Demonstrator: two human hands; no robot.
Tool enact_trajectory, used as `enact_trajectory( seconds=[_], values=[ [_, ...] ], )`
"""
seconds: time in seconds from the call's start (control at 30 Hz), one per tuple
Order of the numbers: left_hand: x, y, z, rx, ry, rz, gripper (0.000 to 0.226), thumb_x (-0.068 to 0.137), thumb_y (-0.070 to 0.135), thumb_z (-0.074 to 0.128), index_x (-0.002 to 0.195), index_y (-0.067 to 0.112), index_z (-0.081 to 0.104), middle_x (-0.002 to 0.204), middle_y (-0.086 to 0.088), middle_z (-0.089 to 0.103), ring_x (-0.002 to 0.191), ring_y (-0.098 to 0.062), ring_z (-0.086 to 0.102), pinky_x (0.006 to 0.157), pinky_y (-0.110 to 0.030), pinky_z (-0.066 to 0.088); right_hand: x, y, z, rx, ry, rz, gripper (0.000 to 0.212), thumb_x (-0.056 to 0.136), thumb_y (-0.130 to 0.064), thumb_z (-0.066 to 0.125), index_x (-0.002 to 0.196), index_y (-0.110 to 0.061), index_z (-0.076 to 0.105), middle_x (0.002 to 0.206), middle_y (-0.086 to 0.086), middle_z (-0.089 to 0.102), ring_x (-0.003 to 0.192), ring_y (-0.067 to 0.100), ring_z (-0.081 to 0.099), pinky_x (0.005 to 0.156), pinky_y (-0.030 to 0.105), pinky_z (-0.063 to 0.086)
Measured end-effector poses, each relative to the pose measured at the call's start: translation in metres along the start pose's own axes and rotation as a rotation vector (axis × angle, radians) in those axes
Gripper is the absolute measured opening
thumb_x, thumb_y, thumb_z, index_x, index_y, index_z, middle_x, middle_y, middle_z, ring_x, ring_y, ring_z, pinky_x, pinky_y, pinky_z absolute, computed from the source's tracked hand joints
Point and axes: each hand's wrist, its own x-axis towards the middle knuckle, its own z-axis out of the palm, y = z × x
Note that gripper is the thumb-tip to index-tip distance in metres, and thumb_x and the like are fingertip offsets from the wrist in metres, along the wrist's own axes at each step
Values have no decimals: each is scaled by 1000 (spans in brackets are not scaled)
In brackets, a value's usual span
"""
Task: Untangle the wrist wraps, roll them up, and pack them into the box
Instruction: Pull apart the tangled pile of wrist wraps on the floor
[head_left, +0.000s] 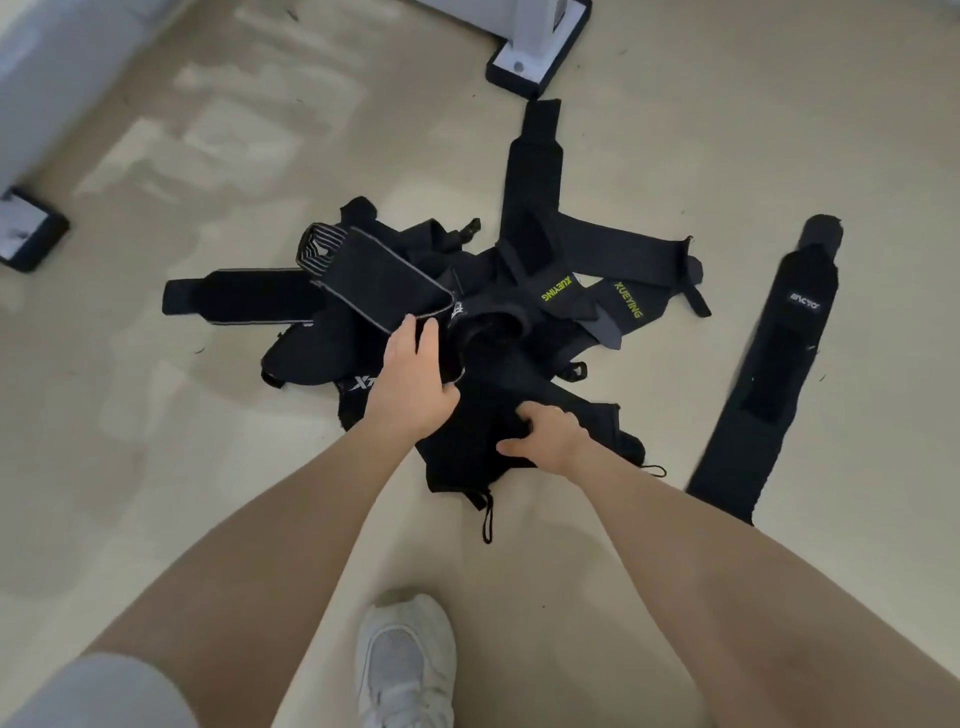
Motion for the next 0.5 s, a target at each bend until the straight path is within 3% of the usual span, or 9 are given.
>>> enact_trajectory(
  seconds=[0.1, 0.2, 0.33, 0.4, 0.5],
  values=[
    [5, -5, 7, 15, -160, 34, 75, 93, 45, 51, 151, 21, 12, 159, -5, -5, 146, -22, 0, 108, -41, 32, -6, -14, -4, 247, -2, -140, 25, 86, -27, 64, 105, -9, 61, 110, 12, 54, 107, 27, 50, 95, 40, 43],
    [11, -10, 18, -191, -229, -6, 93, 84, 65, 49, 152, 19, 5, 158, -7, 12, 145, -23, 15, 113, -44, 30, -22, -28, -28, 748, -27, -167, 17, 90, -14, 59, 101, 0, 60, 101, 17, 65, 96, 26, 62, 89, 38, 50],
    [13, -4, 18, -497, -203, -65, 85, 90, 60, 42, 152, 18, 2, 157, -5, 19, 143, -21, 22, 115, -37, 24, -32, -32, -59, 1037, 129, -73, 12, 92, -18, 56, 87, -9, 62, 93, 12, 67, 96, 30, 63, 93, 47, 50],
    [6, 8, 10, -491, -113, 55, 78, 92, 53, 43, 152, 18, 8, 156, -3, 20, 140, -18, 25, 112, -32, 23, -42, -31, -70, 1203, 66, -61, 12, 93, -17, 53, 88, -12, 63, 93, 11, 69, 93, 30, 64, 87, 45, 52],
    [-12, 30, -9, -296, 78, 473, 86, 78, 60, 54, 147, 16, 28, 144, -7, 35, 127, -22, 39, 109, -37, 30, -59, -34, -82, 1365, -74, -108, 17, 91, -19, 51, 99, -13, 64, 99, 14, 68, 94, 32, 63, 86, 47, 50]
  ],
)
